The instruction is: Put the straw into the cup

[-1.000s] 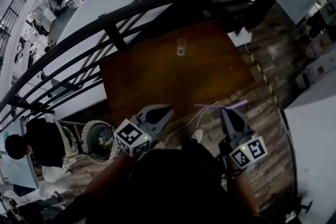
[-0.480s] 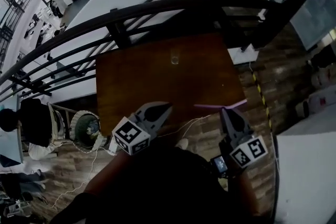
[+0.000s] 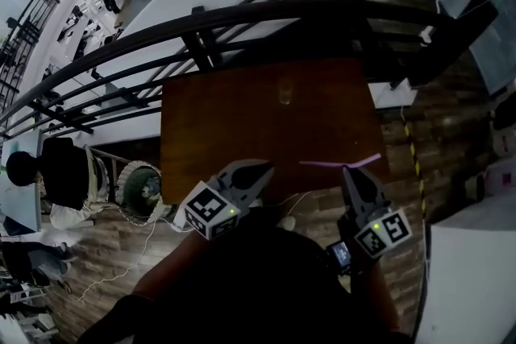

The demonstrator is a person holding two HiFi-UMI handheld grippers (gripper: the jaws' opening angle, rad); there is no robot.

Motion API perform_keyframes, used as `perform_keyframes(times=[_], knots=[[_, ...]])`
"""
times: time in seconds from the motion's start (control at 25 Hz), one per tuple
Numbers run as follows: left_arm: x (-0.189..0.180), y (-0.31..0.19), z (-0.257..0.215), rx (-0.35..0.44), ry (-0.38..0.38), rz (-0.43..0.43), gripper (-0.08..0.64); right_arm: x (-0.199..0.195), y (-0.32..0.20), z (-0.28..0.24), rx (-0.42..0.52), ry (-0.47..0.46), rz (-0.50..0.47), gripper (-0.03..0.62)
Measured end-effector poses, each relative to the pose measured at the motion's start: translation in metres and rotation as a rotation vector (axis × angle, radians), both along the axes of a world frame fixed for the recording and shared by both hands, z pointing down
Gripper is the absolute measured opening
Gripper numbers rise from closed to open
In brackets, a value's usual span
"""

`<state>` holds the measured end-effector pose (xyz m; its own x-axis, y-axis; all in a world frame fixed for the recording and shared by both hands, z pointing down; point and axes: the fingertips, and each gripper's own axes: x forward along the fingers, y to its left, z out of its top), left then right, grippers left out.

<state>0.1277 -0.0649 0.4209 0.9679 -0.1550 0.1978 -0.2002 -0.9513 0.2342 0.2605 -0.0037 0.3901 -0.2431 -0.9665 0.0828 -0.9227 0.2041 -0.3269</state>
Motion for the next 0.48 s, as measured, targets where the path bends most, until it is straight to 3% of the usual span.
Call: perform_keyframes(times=[0.48], knots=[[-0.012, -0.061, -0.005, -0.017, 0.009, 0.013, 0.011, -0.020, -0.068, -0.007, -0.029, 0.010, -0.019, 0.038]])
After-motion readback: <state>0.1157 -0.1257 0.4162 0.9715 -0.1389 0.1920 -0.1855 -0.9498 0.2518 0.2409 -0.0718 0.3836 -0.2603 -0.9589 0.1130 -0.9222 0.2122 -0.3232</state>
